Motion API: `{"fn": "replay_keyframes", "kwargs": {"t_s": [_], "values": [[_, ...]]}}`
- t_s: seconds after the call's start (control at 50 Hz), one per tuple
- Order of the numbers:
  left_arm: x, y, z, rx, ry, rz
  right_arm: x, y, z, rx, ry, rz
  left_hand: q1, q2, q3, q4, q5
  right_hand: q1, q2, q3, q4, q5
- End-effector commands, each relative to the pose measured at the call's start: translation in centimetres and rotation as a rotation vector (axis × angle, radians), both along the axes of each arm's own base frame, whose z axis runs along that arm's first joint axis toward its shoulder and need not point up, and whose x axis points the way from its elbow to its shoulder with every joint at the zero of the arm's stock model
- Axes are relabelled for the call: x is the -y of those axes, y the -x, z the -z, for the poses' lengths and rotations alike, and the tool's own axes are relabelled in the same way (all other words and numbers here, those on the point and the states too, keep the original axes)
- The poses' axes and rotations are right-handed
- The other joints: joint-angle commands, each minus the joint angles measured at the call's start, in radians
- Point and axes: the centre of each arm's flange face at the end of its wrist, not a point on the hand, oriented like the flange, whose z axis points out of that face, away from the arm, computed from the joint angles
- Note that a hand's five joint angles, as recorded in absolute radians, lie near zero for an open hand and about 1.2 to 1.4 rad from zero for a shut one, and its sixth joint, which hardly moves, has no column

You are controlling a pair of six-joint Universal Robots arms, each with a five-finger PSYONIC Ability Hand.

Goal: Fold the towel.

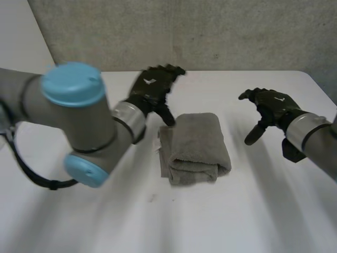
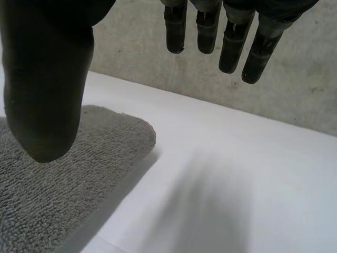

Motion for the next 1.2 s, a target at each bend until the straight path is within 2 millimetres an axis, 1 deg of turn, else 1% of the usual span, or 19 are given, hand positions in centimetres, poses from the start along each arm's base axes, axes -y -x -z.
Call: {"fn": "replay_keyframes", "kwargs": {"t_s": [0.02,0.1,0.2,0.24,0.28,0.36,0.52,0.58,0.74,0.92,0.98,1.02,1.04,1.06,1.08,1.12,1.14,1.18,1.2], "values": [[-1.0,3.6,4.7,0.056,-0.049,0.073,1.3,0.5,0.7,0.048,-0.036,-0.045,0.036,0.041,0.038,0.038,0.036,-0.056,-0.069,-0.066,-0.082,-0.061],[-0.7,4.0,7.6,0.120,-0.119,0.063,1.8,0.0,1.9,0.041,-0.064,-0.053,0.068,0.073,0.070,0.070,0.069,-0.056,-0.069,-0.066,-0.082,-0.061],[-0.3,3.1,9.2,0.177,-0.166,-0.015,2.6,-0.1,3.0,0.035,-0.085,-0.051,0.092,0.097,0.094,0.093,0.092,-0.056,-0.069,-0.066,-0.082,-0.061],[-0.1,2.7,9.4,0.188,-0.172,-0.047,2.7,-0.4,3.4,0.031,-0.100,-0.058,0.092,0.097,0.094,0.094,0.092,-0.056,-0.069,-0.066,-0.082,-0.061],[0.2,1.7,9.8,0.217,-0.191,-0.108,2.1,-1.9,4.2,0.021,-0.133,-0.100,0.092,0.097,0.094,0.094,0.092,-0.056,-0.069,-0.066,-0.082,-0.061],[0.1,1.0,9.9,0.237,-0.203,-0.143,1.6,-3.9,5.0,0.011,-0.156,-0.148,0.092,0.097,0.094,0.094,0.092,-0.056,-0.069,-0.066,-0.082,-0.061],[-1.8,-0.6,9.9,0.290,-0.252,-0.157,0.7,-7.8,6.9,-0.012,-0.189,-0.235,0.086,0.091,0.088,0.088,0.086,-0.056,-0.069,-0.066,-0.082,-0.061],[-2.2,-1.0,9.9,0.297,-0.257,-0.163,0.8,-8.5,7.3,-0.024,-0.180,-0.233,0.086,0.091,0.088,0.088,0.086,-0.056,-0.069,-0.066,-0.082,-0.061],[-2.3,-1.6,10.3,0.311,-0.262,-0.189,2.0,-8.3,8.0,-0.113,-0.129,-0.191,0.086,0.091,0.088,0.088,0.086,-0.056,-0.069,-0.066,-0.082,-0.061],[-1.9,-1.5,10.6,0.301,-0.253,-0.194,2.2,-8.2,8.5,-0.169,-0.107,-0.207,0.077,0.082,0.079,0.079,0.078,-0.056,-0.069,-0.066,-0.082,-0.061],[-1.7,-1.4,10.1,0.283,-0.241,-0.196,2.1,-8.3,7.7,-0.160,-0.095,-0.208,0.071,0.076,0.073,0.073,0.072,-0.056,-0.069,-0.066,-0.082,-0.061],[-1.3,-1.0,8.2,0.240,-0.206,-0.196,2.1,-8.4,5.7,-0.135,-0.058,-0.205,0.069,0.073,0.070,0.070,0.069,-0.056,-0.069,-0.066,-0.082,-0.061],[-1.3,-1.0,8.1,0.240,-0.206,-0.196,2.1,-8.4,5.7,-0.135,-0.058,-0.205,0.069,0.073,0.070,0.070,0.069,-0.056,-0.069,-0.066,-0.082,-0.061],[-1.2,-0.7,6.5,0.204,-0.177,-0.195,2.0,-8.3,4.1,-0.114,-0.030,-0.199,0.066,0.070,0.068,0.067,0.066,-0.056,-0.069,-0.066,-0.082,-0.061],[-1.2,-0.7,6.5,0.204,-0.177,-0.195,2.0,-8.3,4.1,-0.114,-0.029,-0.199,0.066,0.070,0.068,0.067,0.066,-0.056,-0.069,-0.066,-0.082,-0.061],[-1.2,-0.4,2.3,0.134,-0.109,-0.193,1.7,-8.1,0.7,-0.064,0.031,-0.181,0.048,0.053,0.050,0.050,0.048,-0.056,-0.069,-0.066,-0.082,-0.061],[-1.2,-0.4,2.3,0.133,-0.109,-0.193,1.7,-8.1,0.7,-0.064,0.031,-0.181,0.048,0.053,0.050,0.049,0.048,-0.056,-0.069,-0.066,-0.082,-0.061],[-1.7,-0.9,-2.2,0.075,-0.042,-0.193,1.2,-7.5,-3.2,-0.021,0.110,-0.160,0.028,0.032,0.029,0.029,0.028,-0.056,-0.069,-0.066,-0.082,-0.061],[-1.7,-0.9,-2.2,0.075,-0.042,-0.193,1.2,-7.5,-3.2,-0.021,0.111,-0.160,0.027,0.032,0.029,0.029,0.028,-0.056,-0.069,-0.066,-0.082,-0.061]]}}
